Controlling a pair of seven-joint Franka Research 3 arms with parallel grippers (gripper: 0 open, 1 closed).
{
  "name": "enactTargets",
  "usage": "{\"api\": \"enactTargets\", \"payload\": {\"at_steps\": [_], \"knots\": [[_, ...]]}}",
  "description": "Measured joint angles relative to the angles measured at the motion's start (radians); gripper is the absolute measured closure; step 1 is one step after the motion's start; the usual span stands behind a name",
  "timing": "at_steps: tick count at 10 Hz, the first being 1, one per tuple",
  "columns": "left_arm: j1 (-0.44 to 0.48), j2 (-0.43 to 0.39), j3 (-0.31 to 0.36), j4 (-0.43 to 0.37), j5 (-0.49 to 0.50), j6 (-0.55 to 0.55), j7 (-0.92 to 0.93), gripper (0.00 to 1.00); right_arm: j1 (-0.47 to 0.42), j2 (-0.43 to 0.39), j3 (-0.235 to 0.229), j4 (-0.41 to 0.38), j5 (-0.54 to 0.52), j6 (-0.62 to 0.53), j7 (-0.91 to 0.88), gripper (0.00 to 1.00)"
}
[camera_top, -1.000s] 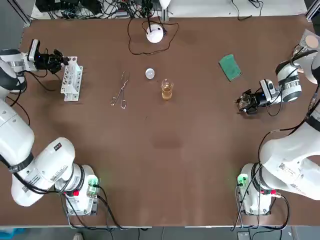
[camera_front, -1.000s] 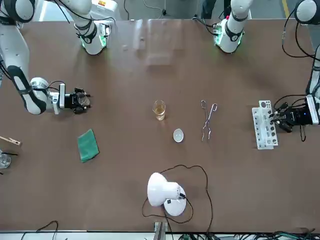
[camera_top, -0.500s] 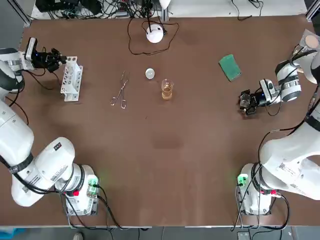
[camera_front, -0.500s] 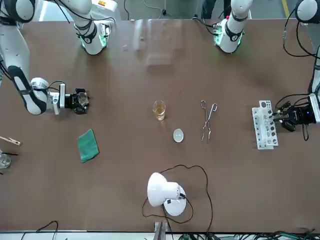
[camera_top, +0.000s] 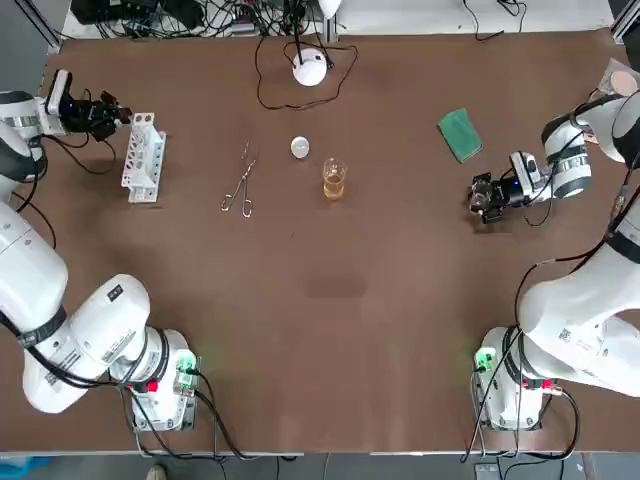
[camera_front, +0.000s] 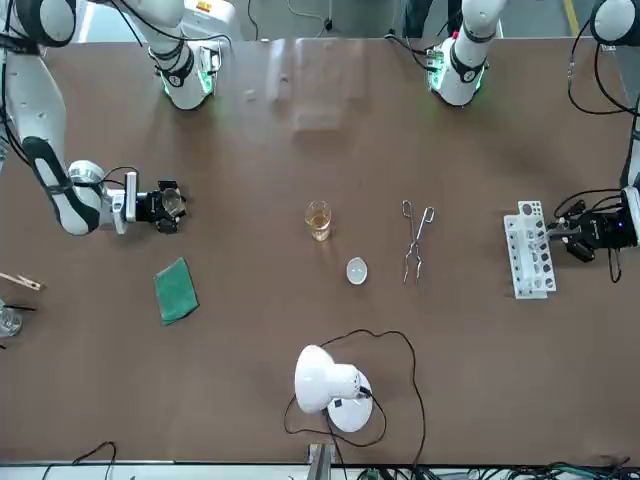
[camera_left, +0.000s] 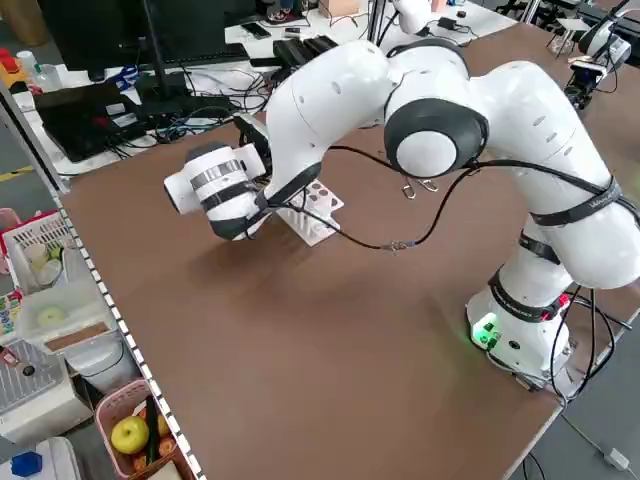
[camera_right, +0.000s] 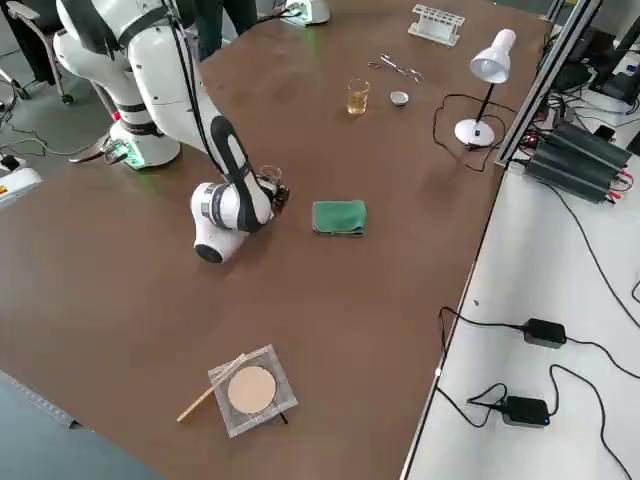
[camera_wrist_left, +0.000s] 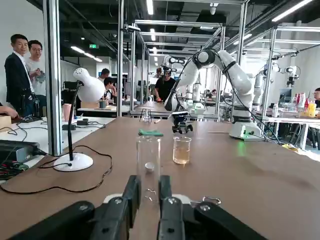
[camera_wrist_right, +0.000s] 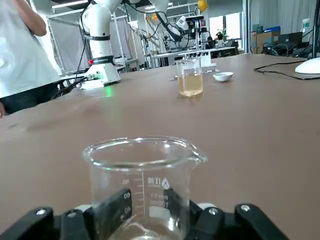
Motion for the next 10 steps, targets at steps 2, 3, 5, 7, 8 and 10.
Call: {"api": "enactTargets", "payload": {"at_steps": [2,3,5,7,8,10], "knots": [[0.003,-0.004,-0.01,0.007,-0.003,-0.018,-0.02,0.79,0.048,0.0,0.006,0.0,0.06,-0.014,0.001,0.62],[0.004,-0.015,-0.013,0.01,-0.008,-0.021,-0.026,0.79,0.078,0.0,0.008,0.0,0.092,-0.015,0.001,0.62],[0.004,-0.053,-0.017,0.016,-0.011,-0.021,-0.033,0.79,0.146,0.0,0.009,0.0,0.162,-0.015,0.002,0.62],[0.002,-0.095,-0.03,0.016,-0.011,-0.019,-0.057,0.79,0.212,0.0,0.01,-0.001,0.237,-0.015,0.002,0.62],[-0.004,-0.107,-0.049,0.009,-0.011,-0.01,-0.086,0.79,0.244,0.0,0.01,-0.002,0.277,-0.015,0.002,0.62],[-0.035,-0.113,-0.102,-0.009,-0.011,0.036,-0.121,0.79,0.305,0.0,0.01,-0.005,0.357,-0.014,0.003,0.62]]}}
